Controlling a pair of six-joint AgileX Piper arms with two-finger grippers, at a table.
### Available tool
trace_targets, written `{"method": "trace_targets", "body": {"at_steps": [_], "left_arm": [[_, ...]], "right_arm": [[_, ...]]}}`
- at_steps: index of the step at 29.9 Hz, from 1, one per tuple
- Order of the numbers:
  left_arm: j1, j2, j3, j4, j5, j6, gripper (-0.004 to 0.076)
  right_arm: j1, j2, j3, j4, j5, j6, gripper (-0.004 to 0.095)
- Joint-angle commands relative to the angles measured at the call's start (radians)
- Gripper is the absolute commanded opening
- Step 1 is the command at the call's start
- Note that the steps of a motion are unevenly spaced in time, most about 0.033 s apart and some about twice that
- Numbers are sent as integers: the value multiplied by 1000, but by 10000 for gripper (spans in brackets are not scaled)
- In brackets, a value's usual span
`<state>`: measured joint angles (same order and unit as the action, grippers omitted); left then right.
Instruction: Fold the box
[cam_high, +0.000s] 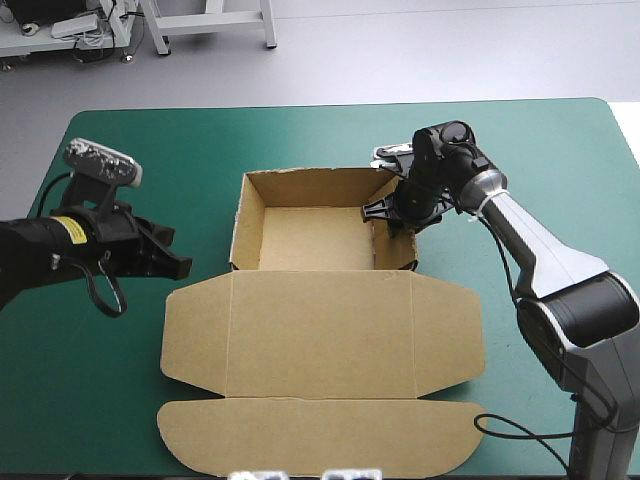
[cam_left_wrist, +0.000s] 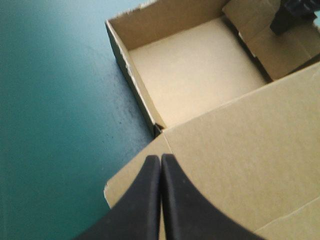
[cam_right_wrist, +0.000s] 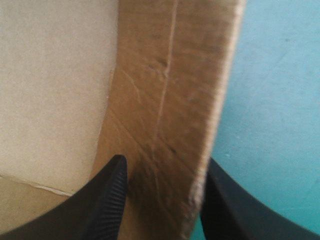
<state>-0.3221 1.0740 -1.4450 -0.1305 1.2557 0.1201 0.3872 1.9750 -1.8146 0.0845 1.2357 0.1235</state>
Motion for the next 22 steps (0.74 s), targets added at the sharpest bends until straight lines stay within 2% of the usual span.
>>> {"method": "trace_targets", "body": {"at_steps": [1, 5, 6, 10, 16, 18, 22], "left_arm": [[-4, -74, 74, -10, -40, 1, -9], [-4, -133, 178, -10, -40, -2, -9], [-4, -144, 196, -10, -38, -4, -9], [-4, -198, 271, -10, -40, -8, -9], [-4, -256, 368, 29, -49, -53, -9], [-4, -272, 392, 48, -51, -55, -9], [-4, -295, 437, 89, -51, -86, -9]], "right_arm": [[-6, -25, -22, 66, -18, -52, 300], [-6, -4, -22, 70, -14, -52, 13], [-6, -2, -22, 65, -11, -52, -18], [-6, -2, -22, 5, 13, -33, -17], [-21, -41, -22, -144, 13, -14, -17], [-43, -63, -22, -175, 13, -18, -17], [-158, -121, -22, -192, 13, -40, -17]]}}
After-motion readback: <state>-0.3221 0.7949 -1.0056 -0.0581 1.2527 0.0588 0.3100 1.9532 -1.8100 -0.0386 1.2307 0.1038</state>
